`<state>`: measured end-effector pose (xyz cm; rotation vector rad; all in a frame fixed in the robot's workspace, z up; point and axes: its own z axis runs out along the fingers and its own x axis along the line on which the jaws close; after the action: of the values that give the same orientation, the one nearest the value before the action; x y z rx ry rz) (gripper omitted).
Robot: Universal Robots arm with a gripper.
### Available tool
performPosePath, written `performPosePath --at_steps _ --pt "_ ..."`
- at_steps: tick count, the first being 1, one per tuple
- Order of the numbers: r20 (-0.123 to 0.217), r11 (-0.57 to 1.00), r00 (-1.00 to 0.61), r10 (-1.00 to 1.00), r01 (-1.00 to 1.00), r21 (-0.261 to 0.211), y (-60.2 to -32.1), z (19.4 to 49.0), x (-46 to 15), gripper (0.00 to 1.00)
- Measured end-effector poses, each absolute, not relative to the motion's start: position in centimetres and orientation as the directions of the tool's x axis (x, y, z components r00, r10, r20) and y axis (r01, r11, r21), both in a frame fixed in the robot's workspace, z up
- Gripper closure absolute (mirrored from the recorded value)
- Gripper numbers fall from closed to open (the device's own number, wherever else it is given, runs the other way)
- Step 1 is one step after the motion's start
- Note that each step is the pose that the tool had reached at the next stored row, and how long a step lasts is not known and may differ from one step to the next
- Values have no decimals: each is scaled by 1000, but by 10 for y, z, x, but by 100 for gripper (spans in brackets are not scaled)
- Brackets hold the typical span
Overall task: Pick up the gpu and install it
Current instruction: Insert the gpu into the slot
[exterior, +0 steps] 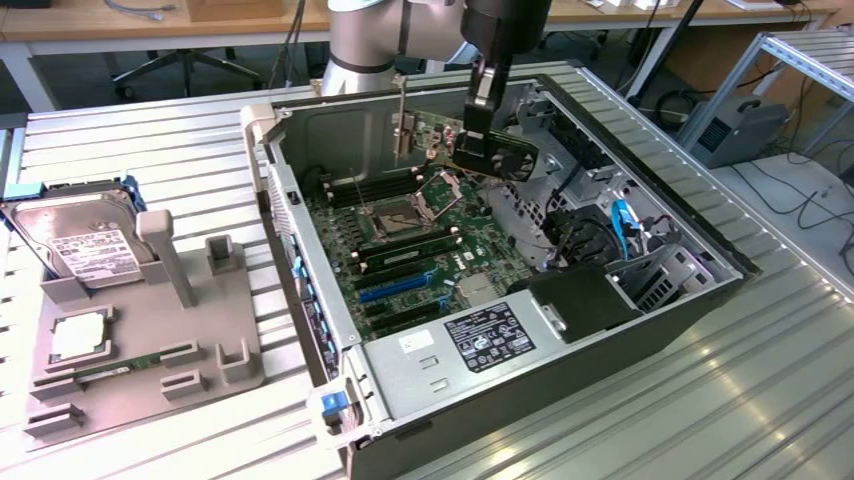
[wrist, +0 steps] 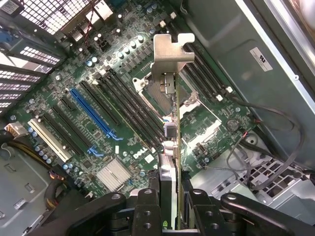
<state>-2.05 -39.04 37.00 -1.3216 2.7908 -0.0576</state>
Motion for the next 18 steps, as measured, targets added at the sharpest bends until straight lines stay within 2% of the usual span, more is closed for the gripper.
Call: performPosePath --at_steps 18 --pt "-32 592 -591 -806 -804 -56 -390 370 -21 73"
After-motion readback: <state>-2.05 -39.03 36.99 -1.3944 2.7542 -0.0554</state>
